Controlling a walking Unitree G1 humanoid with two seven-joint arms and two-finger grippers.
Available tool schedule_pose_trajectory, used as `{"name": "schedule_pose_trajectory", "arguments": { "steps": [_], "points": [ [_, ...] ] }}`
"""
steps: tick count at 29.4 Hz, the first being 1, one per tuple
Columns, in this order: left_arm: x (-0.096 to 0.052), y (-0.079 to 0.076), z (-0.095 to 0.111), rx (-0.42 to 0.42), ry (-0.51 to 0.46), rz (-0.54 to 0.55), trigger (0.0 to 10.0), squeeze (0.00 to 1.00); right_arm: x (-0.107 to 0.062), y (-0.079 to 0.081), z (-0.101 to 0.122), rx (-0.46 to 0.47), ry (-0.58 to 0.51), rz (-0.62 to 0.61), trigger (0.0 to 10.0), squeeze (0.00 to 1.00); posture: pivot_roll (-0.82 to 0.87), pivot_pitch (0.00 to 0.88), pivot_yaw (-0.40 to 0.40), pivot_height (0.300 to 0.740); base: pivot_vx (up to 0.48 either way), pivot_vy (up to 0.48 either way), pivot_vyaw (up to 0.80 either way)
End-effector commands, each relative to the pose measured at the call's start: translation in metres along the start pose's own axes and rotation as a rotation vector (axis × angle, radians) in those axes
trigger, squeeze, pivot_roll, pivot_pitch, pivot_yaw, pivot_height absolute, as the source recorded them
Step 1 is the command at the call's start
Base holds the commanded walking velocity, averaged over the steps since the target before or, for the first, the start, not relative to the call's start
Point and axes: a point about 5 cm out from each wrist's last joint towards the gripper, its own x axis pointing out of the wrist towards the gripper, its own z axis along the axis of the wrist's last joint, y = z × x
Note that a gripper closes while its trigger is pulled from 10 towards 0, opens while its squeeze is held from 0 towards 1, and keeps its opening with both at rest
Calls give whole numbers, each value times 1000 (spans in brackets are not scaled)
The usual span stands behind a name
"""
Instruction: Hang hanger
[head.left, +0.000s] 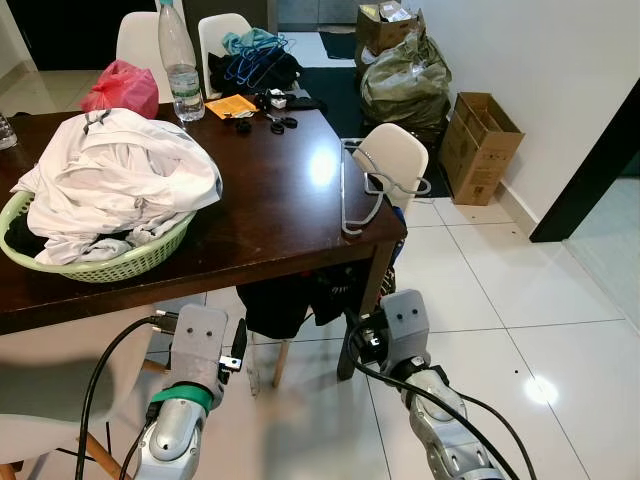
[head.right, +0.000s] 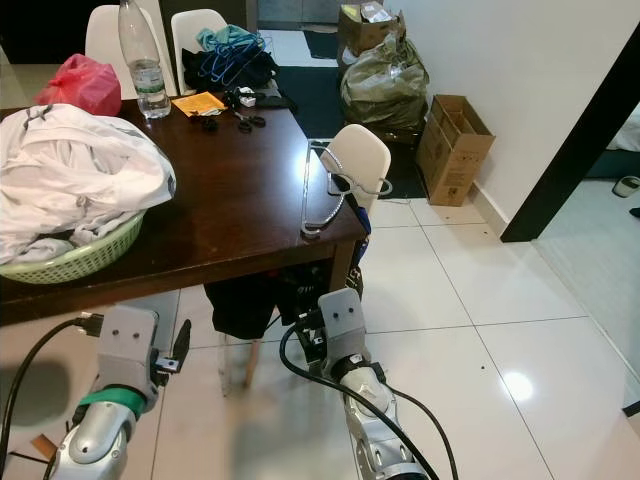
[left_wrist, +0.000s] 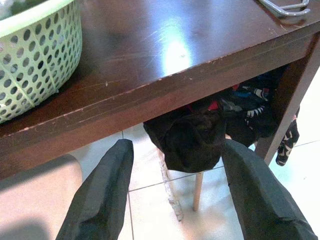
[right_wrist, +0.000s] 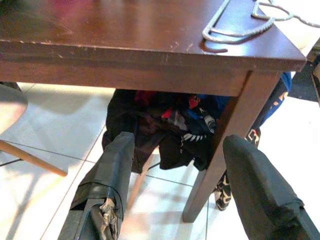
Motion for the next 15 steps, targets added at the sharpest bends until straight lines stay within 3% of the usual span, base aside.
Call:
{"name": "schedule_pose_trajectory", "arguments": {
  "steps": [1,7,11,15],
  "points": [
    [-2,-3,-10,19,35,-30,10000,0,-4,-6,-12,13,45,-42,10000,0,31,20,21,740,0,0,0],
    [-3,-6,-17,24,70,-66,10000,0,-8,-18,-28,55,127,-127,10000,0,30,19,24,740,0,0,0],
    [-9,-6,-34,-13,140,-78,10000,0,-24,-29,-62,30,297,-176,10000,0,29,20,25,740,0,0,0],
    [-12,-7,-41,-23,172,-91,10000,0,-34,-30,-75,20,350,-167,10000,0,30,23,22,740,0,0,0]
  ]
}}
